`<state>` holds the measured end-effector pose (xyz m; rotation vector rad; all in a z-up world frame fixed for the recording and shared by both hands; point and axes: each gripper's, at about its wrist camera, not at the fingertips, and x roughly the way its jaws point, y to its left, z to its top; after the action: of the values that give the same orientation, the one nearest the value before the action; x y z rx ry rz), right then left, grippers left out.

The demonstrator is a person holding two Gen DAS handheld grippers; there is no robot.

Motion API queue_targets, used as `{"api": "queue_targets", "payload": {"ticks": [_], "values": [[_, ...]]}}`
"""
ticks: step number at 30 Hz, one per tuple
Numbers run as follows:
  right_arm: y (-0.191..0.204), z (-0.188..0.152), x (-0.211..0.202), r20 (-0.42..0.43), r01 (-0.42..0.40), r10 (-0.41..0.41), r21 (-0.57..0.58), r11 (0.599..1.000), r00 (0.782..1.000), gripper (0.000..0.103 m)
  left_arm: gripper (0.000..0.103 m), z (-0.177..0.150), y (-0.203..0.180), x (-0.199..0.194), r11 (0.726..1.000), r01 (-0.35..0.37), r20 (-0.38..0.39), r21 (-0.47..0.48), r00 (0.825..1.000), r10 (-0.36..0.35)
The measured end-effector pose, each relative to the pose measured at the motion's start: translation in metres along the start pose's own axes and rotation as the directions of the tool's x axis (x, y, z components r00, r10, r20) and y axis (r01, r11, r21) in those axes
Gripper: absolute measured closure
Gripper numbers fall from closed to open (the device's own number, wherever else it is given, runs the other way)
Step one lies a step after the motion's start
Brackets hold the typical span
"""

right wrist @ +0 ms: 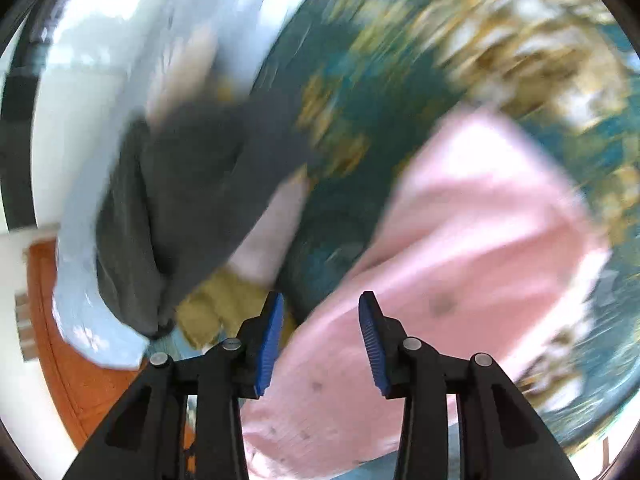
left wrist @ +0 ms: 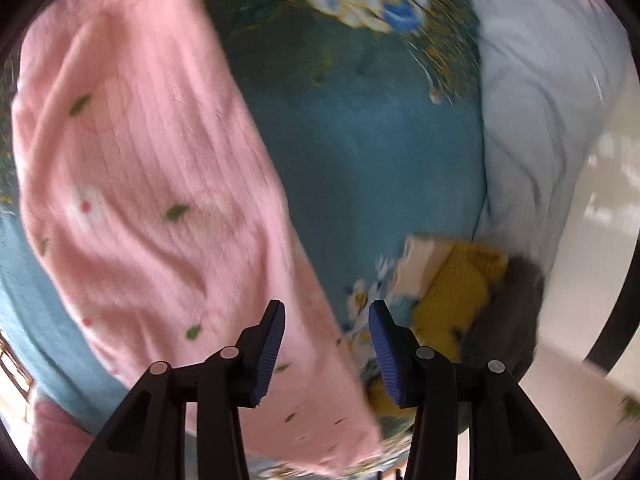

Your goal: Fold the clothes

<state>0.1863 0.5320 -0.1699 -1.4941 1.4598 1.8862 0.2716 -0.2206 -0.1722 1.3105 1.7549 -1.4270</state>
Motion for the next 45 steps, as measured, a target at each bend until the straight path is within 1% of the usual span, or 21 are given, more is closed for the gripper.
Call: {"api": "queue_targets", "payload": {"ticks": [2,4,6,8,10,15,17,18,20,22,24,26,28,30,32,34,35,37,40,43,45], "values": [[-0.052,0.004,-0.030,0.049,0.059,-0.062,0.074,0.996,0.997,0.062,0.054,-0.019,-0.006,0.003,1.000,-0.014,-0.020,0.023,1.000,0.015],[-0.091,0.000,-0.041,0.054,0.067,-0.077,0.170,0.983,0.996,0.062,0.054,-0.037,-0.008,0.007,0.999,-0.027,-0.042,0.038,0.999,0.029],[-0.131,-0.007,-0.040,0.040,0.029,-0.041,0.266,0.963,0.998,0.062,0.054,-0.055,-0.011,0.010,0.998,-0.042,-0.052,0.057,0.998,0.045],[-0.138,-0.008,-0.027,0.020,-0.012,0.006,0.323,0.946,1.000,0.062,0.054,-0.072,-0.014,0.013,0.996,-0.056,-0.060,0.076,0.996,0.061],[-0.143,-0.024,0.002,-0.007,-0.053,0.059,0.348,0.936,0.998,0.062,0.054,-0.090,-0.017,0.015,0.993,-0.071,-0.068,0.095,0.995,0.077],[-0.143,-0.014,0.029,-0.040,-0.140,0.165,0.363,0.921,0.985,0.062,0.054,-0.133,-0.026,0.022,0.984,-0.106,-0.087,0.144,0.989,0.119],[-0.142,-0.014,0.034,-0.050,-0.145,0.176,0.371,0.917,0.983,0.062,0.054,-0.144,-0.022,0.017,0.983,-0.113,-0.078,0.145,0.989,0.125],[-0.142,-0.015,0.035,-0.054,-0.146,0.179,0.375,0.915,0.982,0.070,0.054,-0.149,-0.020,0.015,0.983,-0.115,-0.074,0.142,0.989,0.126],[-0.144,-0.018,0.029,-0.058,-0.167,0.201,0.365,0.916,0.978,0.096,0.054,-0.157,-0.015,0.012,0.985,-0.116,-0.068,0.126,0.990,0.126],[-0.135,-0.012,0.016,-0.051,-0.160,0.179,0.264,0.951,0.983,0.096,0.054,-0.164,-0.010,0.010,0.987,-0.117,-0.060,0.112,0.990,0.124],[-0.128,-0.004,0.002,-0.030,-0.120,0.126,0.150,0.981,0.992,0.096,0.054,-0.169,-0.006,0.007,0.988,-0.117,-0.050,0.102,0.991,0.123],[-0.139,-0.001,0.001,-0.051,-0.038,0.044,0.113,0.993,0.998,0.096,0.054,-0.172,-0.003,0.006,0.988,-0.122,-0.041,0.093,0.991,0.126],[-0.153,0.000,0.015,-0.117,-0.017,0.033,0.137,0.990,0.993,0.096,0.054,-0.176,0.000,0.007,0.989,-0.126,-0.037,0.083,0.991,0.129],[-0.153,0.004,0.025,-0.146,-0.033,0.055,0.144,0.989,0.988,0.092,0.054,-0.181,0.002,0.006,0.989,-0.129,-0.034,0.078,0.991,0.132],[-0.147,0.009,0.024,-0.154,-0.037,0.051,0.096,0.995,0.987,0.090,0.054,-0.185,0.003,0.007,0.988,-0.131,-0.035,0.077,0.990,0.134],[-0.141,0.013,0.020,-0.166,-0.045,0.050,0.030,0.999,0.985,0.071,0.054,-0.188,0.003,0.008,0.988,-0.134,-0.039,0.076,0.990,0.137],[-0.142,0.014,0.017,-0.164,-0.047,0.048,0.009,0.999,0.985,0.057,0.054,-0.189,0.003,0.008,0.988,-0.135,-0.039,0.076,0.990,0.139],[-0.147,0.016,0.013,-0.165,-0.052,0.050,-0.012,0.999,0.985,0.056,0.054,-0.191,0.003,0.009,0.987,-0.141,-0.037,0.076,0.989,0.144],[-0.167,0.010,0.019,-0.207,-0.114,0.129,0.080,0.990,0.970,0.055,0.054,-0.193,0.002,0.012,0.985,-0.156,-0.040,0.075,0.986,0.159],[-0.181,-0.004,0.022,-0.215,-0.172,0.203,0.154,0.973,0.955,0.055,0.054,-0.197,0.001,0.017,0.983,-0.163,-0.051,0.087,0.984,0.168],[-0.180,-0.006,0.028,-0.198,-0.189,0.225,0.184,0.964,0.954,0.049,0.053,-0.200,0.001,0.018,0.981,-0.167,-0.055,0.097,0.983,0.173]]}}
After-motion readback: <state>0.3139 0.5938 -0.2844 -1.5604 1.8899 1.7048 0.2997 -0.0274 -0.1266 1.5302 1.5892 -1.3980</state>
